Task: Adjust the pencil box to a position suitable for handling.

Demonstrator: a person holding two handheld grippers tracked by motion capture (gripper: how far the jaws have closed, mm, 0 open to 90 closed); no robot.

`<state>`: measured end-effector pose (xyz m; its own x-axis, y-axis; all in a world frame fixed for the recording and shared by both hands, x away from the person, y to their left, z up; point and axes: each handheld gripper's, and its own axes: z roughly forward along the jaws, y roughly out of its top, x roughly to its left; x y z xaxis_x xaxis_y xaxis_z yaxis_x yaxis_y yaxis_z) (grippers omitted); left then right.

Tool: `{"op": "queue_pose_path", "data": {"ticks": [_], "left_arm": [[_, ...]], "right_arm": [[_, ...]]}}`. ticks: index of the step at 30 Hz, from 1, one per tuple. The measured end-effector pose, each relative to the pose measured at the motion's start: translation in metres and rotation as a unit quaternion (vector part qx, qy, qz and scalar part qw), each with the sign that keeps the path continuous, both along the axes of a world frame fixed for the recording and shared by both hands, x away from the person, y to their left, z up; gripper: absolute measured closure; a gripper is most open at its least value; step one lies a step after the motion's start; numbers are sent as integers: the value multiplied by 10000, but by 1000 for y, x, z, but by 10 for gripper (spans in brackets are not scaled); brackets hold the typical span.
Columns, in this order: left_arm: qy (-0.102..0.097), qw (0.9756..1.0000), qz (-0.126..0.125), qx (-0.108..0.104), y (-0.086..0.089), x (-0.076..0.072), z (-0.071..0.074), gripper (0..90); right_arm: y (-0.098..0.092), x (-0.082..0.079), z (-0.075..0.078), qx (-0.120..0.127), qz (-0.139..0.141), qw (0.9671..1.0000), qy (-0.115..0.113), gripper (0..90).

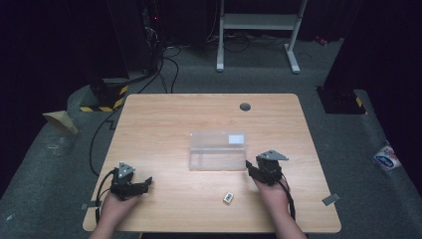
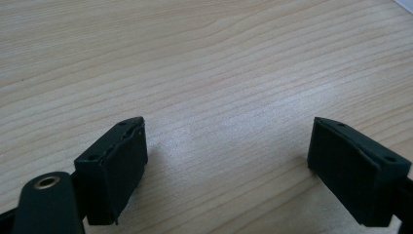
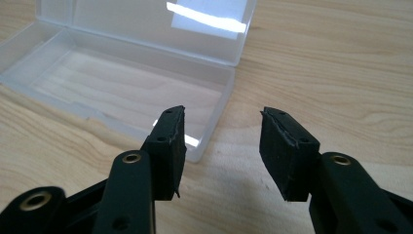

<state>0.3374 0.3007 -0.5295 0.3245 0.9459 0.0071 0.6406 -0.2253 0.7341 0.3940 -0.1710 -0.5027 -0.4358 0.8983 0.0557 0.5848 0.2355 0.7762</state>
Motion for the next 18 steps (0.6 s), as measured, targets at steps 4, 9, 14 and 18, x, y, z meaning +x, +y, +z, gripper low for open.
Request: {"op": "queue_pose_path", "data": {"ticks": [4,9,14,18], "left_arm": [[-6,10000,1,3,0,0,0,149],[-4,10000,1,2,0,0,0,149],[-11,10000,-6,4,0,0,0,149],[-15,10000,-5,5,0,0,0,148]], "right_arm": [[-8,-8,-2,14,3,10000,-59,484],[-15,-26,-2,40,152,9997,-180,458],[-18,-38,-4,-46,233,9993,-276,452],[-22,-44,-9,-35,224,9994,-244,442]]}}
